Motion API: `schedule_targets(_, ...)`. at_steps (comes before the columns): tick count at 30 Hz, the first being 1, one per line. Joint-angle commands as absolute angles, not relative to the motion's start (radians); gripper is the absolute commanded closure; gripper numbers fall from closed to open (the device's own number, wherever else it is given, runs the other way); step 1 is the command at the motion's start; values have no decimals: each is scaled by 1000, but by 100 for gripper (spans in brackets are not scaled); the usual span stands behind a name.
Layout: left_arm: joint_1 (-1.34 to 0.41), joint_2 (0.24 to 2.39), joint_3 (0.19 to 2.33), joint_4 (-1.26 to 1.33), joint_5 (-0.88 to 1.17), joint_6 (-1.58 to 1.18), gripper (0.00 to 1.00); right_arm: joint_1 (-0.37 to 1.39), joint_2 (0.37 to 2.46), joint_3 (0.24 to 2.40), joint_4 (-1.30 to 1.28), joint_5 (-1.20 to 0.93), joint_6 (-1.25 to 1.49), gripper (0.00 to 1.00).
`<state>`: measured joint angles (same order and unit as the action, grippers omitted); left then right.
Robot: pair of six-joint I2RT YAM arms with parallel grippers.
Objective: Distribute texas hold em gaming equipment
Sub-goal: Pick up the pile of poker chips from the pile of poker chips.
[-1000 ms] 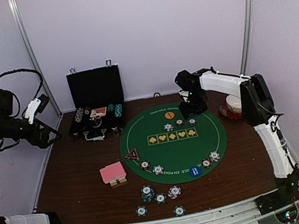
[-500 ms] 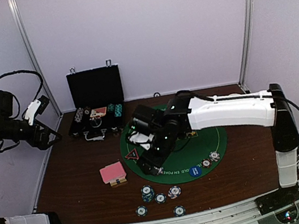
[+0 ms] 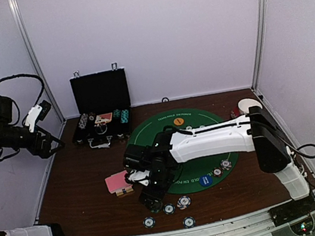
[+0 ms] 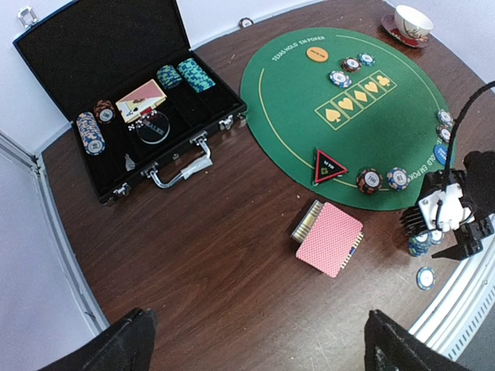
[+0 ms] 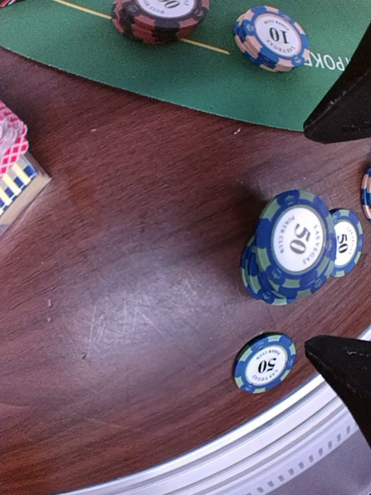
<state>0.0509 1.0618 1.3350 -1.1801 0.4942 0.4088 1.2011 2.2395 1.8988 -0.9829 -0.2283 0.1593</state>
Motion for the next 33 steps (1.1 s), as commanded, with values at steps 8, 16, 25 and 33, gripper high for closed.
schedule_targets(8,57,1059,1333,-1169,497,426,3,1200,2308,1967,-996,-243,133,17)
schedule_targets(16,57,1061,1333,-1169,492,430,2,1193,2324,1973,-996,-240,128,24)
schedule_targets(25,57,1062,1341,-1169,489,430,3,1188,2326,1971,-995,-255,124,37)
schedule_targets(33,56,1060,1342,-1169,488,430,3,1187,2317,1971,-996,-276,127,49)
